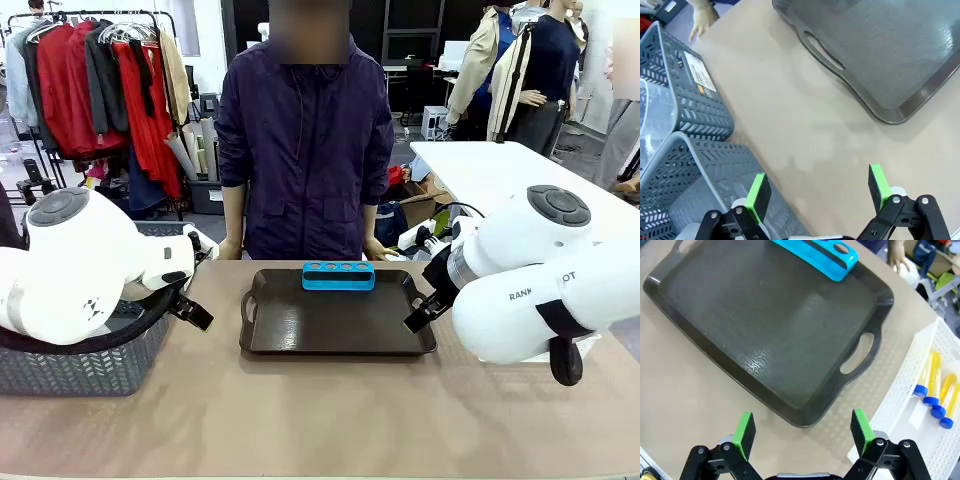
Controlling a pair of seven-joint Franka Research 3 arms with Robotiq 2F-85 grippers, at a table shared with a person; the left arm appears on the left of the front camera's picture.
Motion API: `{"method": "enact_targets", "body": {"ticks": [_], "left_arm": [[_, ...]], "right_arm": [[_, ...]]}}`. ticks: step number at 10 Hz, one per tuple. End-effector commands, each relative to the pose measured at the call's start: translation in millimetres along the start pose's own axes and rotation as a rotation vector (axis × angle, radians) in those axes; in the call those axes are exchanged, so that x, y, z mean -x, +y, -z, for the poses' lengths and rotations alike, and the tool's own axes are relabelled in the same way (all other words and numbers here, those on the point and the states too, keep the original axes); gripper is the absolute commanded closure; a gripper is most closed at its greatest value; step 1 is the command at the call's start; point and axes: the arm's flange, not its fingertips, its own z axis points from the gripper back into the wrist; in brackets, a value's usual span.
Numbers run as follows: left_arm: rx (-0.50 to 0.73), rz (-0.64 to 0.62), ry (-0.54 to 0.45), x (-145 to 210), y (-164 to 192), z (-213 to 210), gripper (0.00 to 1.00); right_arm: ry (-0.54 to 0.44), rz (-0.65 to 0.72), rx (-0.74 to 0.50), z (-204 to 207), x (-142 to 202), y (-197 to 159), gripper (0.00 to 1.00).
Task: Prepare the laboratory tools.
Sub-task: Pick up one Large Measuring Cup and place it on the Handle tray.
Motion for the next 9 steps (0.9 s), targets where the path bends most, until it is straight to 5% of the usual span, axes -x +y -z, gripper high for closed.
{"method": "enact_targets", "body": {"ticks": [1, 9], "left_arm": [[0.000, 0.000, 0.000, 0.0, 0.0, -0.1, 0.00], [0.000, 0.000, 0.000, 0.0, 0.0, -0.1, 0.00]], "right_arm": [[0.000, 0.000, 0.000, 0.0, 0.0, 0.0, 0.00], [0.000, 0.000, 0.000, 0.0, 0.0, 0.0, 0.00]]}}
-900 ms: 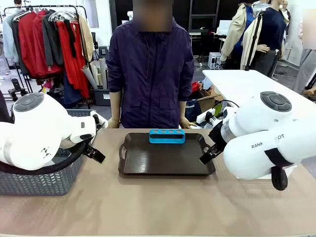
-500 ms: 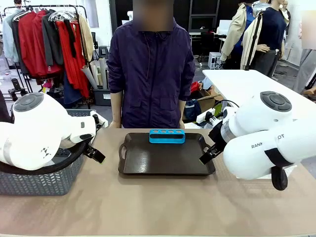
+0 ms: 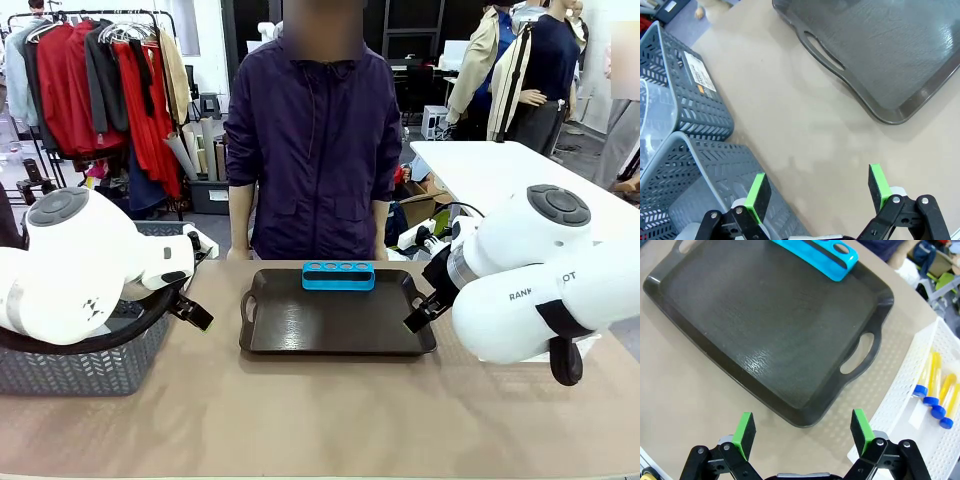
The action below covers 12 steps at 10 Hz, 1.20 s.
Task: Prepare the laboratory tools.
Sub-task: Pick up one Large Measuring Cup and place it on the Handle tray.
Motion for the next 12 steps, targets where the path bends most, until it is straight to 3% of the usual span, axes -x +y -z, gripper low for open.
{"method": "enact_targets", "body": {"ticks": [1, 10, 12], "left_arm": [[0.000, 0.000, 0.000, 0, 0, 0, 0.00], [0.000, 0.000, 0.000, 0, 0, 0, 0.00], [0.047, 0.029, 0.049, -3, 0, -9, 0.00]], "right_arm": [[0.000, 0.001, 0.000, 0, 0, 0, 0.00], [0.000, 0.000, 0.000, 0, 0, 0, 0.00], [0.029, -0.039, -0.098, -5, -5, 13, 0.00]]}}
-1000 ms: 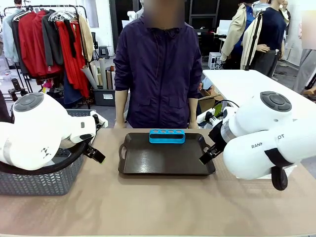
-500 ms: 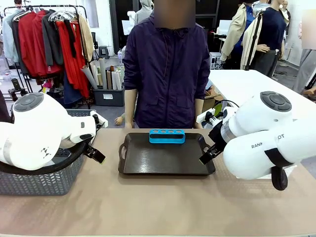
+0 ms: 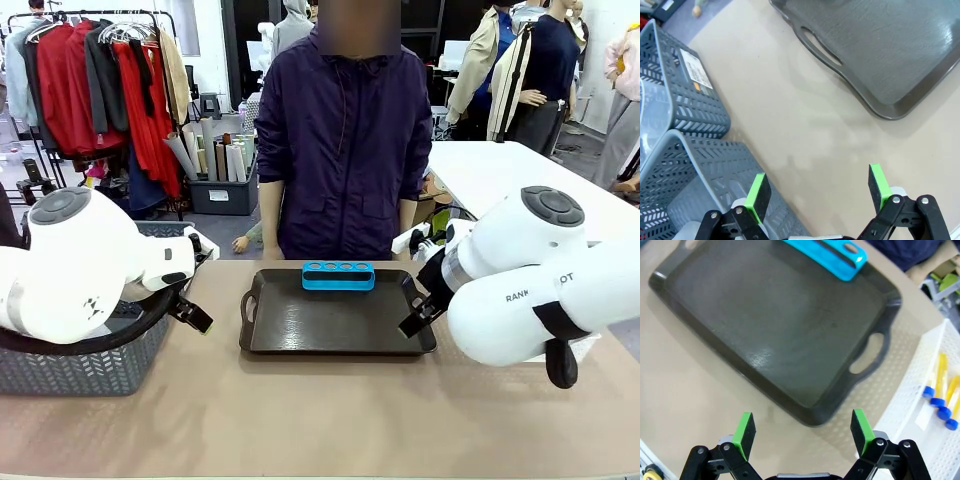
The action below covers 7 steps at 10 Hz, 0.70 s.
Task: Prepare the laboratory tools.
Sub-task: Pick up one Large Measuring Cup and place it on the Handle tray.
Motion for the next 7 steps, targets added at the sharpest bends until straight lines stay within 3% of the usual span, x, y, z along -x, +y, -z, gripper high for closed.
{"method": "enact_targets", "body": {"ticks": [1, 4, 7], "left_arm": [[0.056, 0.028, 0.044, -5, -1, -17, 0.00], [0.145, 0.080, 0.042, -27, 1, -46, 0.00], [0.239, 0.172, -0.024, -53, 7, -84, 0.00]], "right_arm": [[0.022, -0.039, -0.092, -11, -7, 4, 0.00], [0.049, -0.057, -0.185, -23, -26, 7, 0.00], [0.073, -0.084, -0.325, -55, -56, -11, 0.00]]}}
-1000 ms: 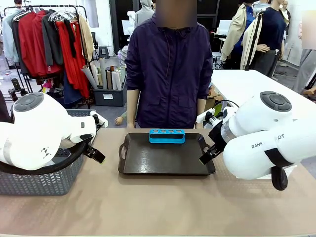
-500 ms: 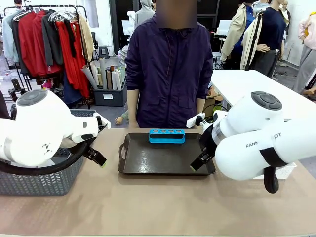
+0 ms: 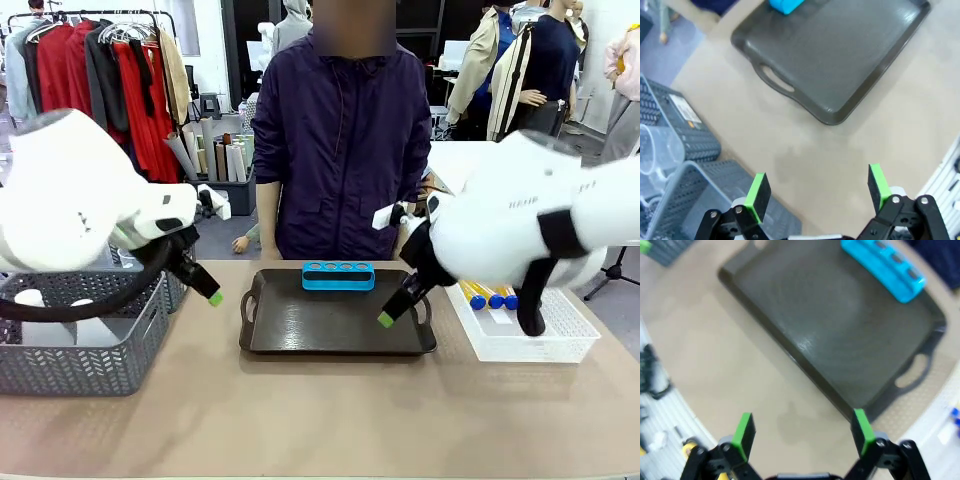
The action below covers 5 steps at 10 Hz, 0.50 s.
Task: Prepare the laboratory tools.
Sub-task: Pick up one Large Measuring Cup and place it on the Handle tray.
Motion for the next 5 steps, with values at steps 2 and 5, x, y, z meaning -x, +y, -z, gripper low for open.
{"method": "enact_targets", "body": {"ticks": [2, 5], "left_arm": [[0.096, 0.107, -0.045, -9, 19, -32, 0.00], [0.088, 0.154, -0.134, -18, 30, -74, 0.00]], "right_arm": [[0.002, -0.047, -0.113, -44, -27, -31, 0.00], [-0.100, -0.117, -0.150, -95, -48, -47, 0.00]]}}
